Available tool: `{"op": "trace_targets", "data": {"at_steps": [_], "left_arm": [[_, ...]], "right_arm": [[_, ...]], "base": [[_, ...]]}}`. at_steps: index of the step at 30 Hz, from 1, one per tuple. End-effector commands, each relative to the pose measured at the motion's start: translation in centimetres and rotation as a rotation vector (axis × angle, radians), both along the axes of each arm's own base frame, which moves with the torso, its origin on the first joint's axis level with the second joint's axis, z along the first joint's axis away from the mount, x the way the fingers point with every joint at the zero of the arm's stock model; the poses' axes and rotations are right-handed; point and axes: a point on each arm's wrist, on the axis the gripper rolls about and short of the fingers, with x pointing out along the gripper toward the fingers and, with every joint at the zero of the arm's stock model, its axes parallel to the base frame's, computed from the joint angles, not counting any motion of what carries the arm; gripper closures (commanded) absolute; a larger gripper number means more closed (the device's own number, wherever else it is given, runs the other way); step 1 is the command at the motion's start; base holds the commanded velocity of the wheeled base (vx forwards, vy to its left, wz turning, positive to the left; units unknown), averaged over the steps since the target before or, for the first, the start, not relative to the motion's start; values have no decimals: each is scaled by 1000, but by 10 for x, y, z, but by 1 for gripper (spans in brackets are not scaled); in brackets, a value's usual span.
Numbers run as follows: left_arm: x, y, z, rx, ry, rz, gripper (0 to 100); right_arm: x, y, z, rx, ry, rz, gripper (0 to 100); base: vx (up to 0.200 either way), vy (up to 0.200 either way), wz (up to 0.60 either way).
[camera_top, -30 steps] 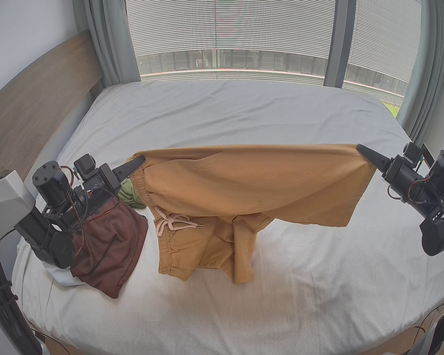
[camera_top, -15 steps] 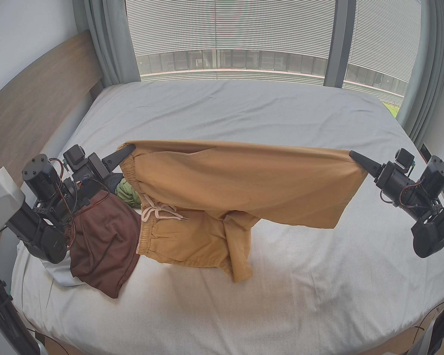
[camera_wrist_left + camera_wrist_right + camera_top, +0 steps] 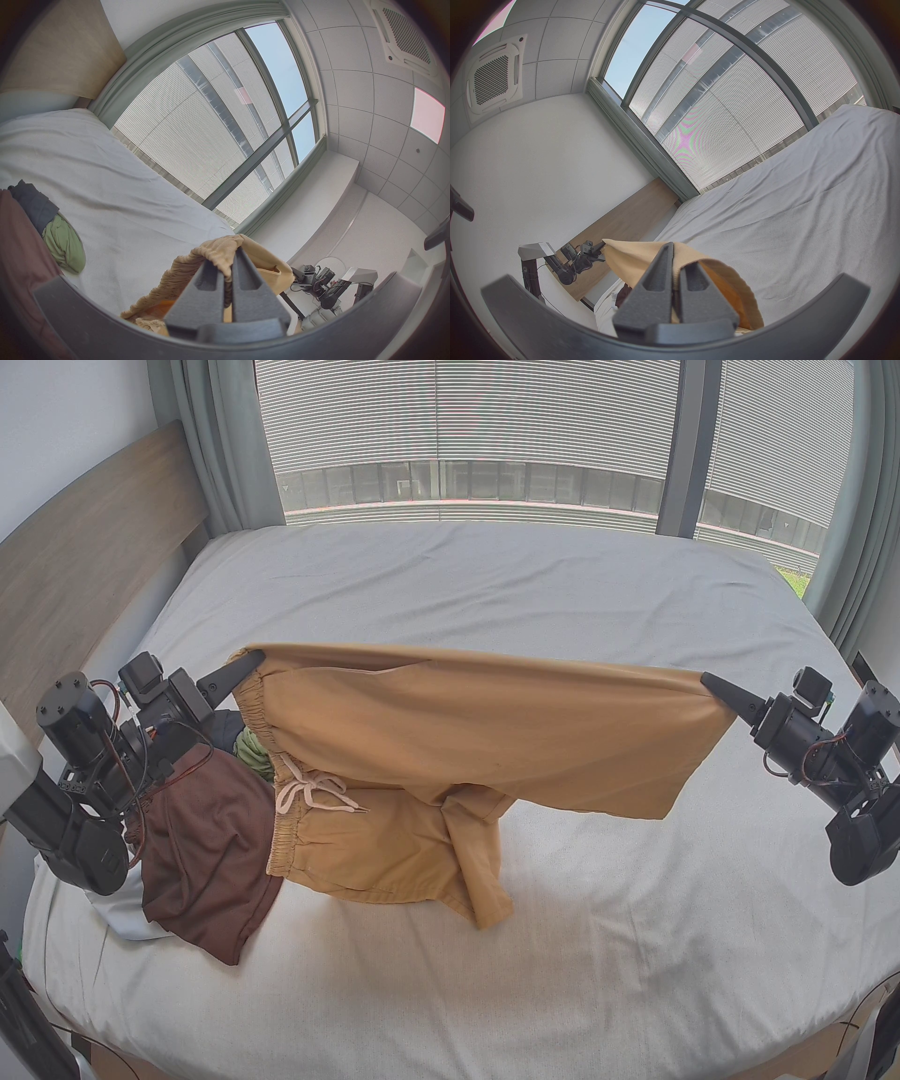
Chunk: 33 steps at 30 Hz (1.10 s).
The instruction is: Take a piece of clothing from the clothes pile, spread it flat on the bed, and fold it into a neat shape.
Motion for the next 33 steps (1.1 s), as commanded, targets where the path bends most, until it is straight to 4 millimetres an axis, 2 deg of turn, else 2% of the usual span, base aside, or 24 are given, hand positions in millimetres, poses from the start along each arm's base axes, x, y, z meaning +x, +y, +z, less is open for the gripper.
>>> {"op": "trace_targets", "data": {"at_steps": [1,7,17,23,27,33], "left_arm": [[2,-4,-9,9,23,-7,100],[1,-8,-8,20,10,-13,100],[-6,-3,-10,9,47,44,100],[-13,-2,-4,5,67,63,100],[-10,-4,-6,3,73,67,100],[7,-11,-13,-3,73,71,100]], "right_arm": [[0,1,-2,-1,6,2,100],[6,0,2,-1,-16,-5,100],[39,2,-21,-2,15,0,100],[50,12,-20,-3,-9,27,100],[54,15,-15,-1,-29,34,100],[65,16,-14,0,-52,32,100]], "base": [[0,0,0],[0,0,0],[0,0,0],[0,0,0],[0,0,0],[0,0,0]]}}
